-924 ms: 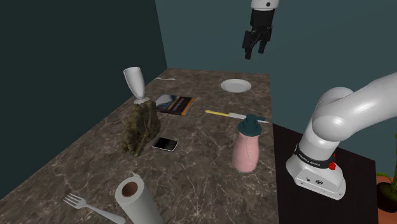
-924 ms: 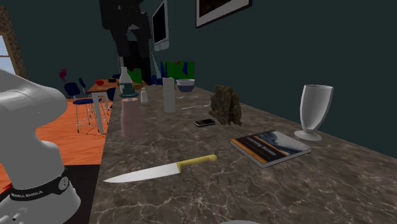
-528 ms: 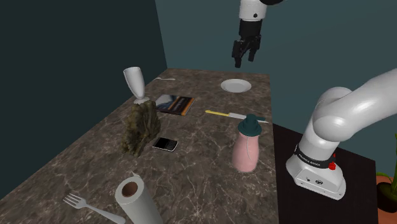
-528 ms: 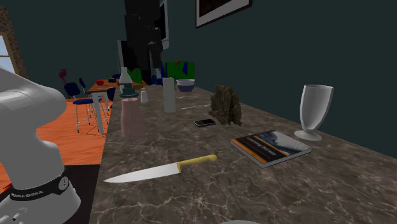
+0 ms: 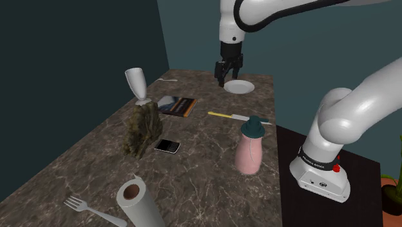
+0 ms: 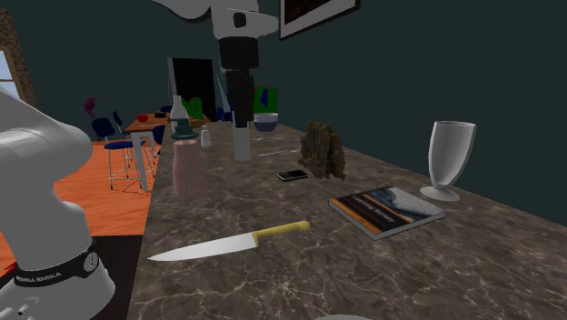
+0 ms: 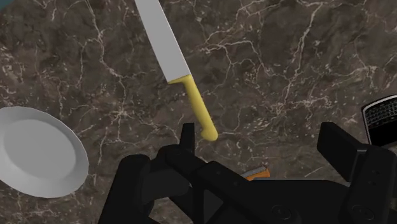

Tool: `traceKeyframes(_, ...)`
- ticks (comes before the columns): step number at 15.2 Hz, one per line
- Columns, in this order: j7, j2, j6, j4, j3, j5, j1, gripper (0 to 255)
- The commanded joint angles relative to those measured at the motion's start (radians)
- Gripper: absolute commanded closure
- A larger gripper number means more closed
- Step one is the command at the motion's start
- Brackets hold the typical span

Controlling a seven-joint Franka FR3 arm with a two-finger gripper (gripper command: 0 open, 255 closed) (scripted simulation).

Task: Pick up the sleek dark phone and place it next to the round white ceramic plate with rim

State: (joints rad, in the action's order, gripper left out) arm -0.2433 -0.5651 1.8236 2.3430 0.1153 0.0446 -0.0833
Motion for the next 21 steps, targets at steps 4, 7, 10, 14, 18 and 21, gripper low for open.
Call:
traceKeyframes(4, -0.052, 0.126, 0.116, -0.007, 0.069, 0.022, -0.034, 0)
traceKeyframes(7, -0.084, 0.21, 0.177, -0.027, 0.108, 0.025, -0.051, 0)
traceKeyframes(10, -0.118, 0.299, 0.234, -0.057, 0.147, 0.02, -0.067, 0)
traceKeyframes(14, -0.17, 0.426, 0.3, -0.111, 0.194, -0.004, -0.088, 0)
traceKeyframes(18, -0.227, 0.561, 0.353, -0.182, 0.234, -0.046, -0.113, 0)
traceKeyframes(21, -0.273, 0.665, 0.384, -0.246, 0.254, -0.089, -0.138, 0)
